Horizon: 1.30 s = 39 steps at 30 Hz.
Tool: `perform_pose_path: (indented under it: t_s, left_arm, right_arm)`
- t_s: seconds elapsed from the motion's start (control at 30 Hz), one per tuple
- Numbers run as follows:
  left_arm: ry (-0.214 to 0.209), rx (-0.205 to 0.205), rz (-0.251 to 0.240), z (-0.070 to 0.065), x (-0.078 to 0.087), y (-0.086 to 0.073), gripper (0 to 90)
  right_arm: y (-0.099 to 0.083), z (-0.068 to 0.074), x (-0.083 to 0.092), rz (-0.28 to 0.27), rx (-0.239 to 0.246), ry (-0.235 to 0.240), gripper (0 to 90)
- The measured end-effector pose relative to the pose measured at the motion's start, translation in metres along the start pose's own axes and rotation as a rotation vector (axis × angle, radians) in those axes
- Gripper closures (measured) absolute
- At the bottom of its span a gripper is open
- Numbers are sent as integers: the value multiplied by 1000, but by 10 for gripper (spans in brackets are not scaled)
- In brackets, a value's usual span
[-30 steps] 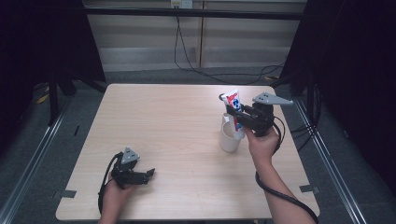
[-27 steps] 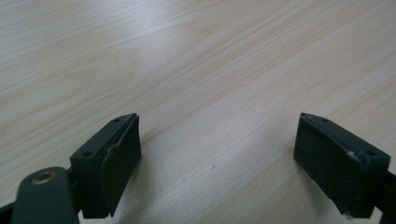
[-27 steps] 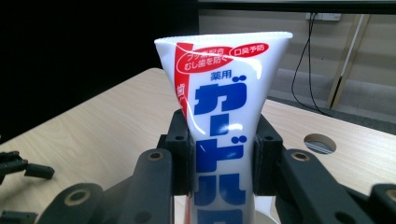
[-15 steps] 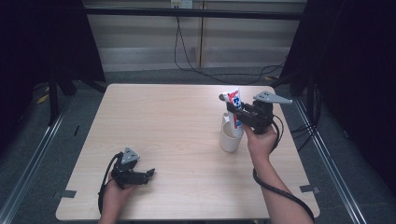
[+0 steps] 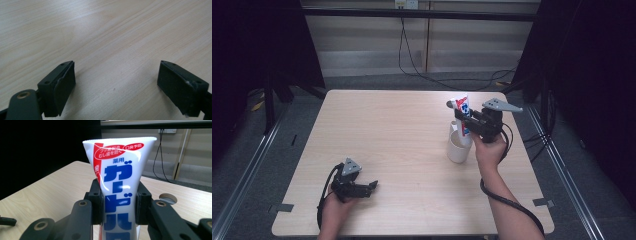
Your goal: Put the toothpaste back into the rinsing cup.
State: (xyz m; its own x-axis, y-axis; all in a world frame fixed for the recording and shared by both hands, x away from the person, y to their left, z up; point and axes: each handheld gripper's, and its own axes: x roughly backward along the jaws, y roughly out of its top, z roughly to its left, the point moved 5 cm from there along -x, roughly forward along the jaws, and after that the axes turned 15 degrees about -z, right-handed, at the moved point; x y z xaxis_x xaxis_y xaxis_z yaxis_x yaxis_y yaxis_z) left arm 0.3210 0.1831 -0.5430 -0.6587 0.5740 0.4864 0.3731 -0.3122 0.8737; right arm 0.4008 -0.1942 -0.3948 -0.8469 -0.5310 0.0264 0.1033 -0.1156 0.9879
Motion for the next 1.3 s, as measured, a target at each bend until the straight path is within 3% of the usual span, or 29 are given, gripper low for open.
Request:
perform_pose_path:
  t_s: [0.47, 0.6, 1.3]
  left_arm:
    - [0, 0, 0, 0, 0, 0, 148]
    - [0, 0, 0, 0, 0, 0, 148]
    - [0, 1, -1, 0, 0, 0, 147]
  right_arm:
    - [-14, -7, -6, -3, 8, -18, 659]
    - [-18, -9, -6, -6, -10, -23, 658]
    - [-38, -11, -4, 55, 46, -37, 645]
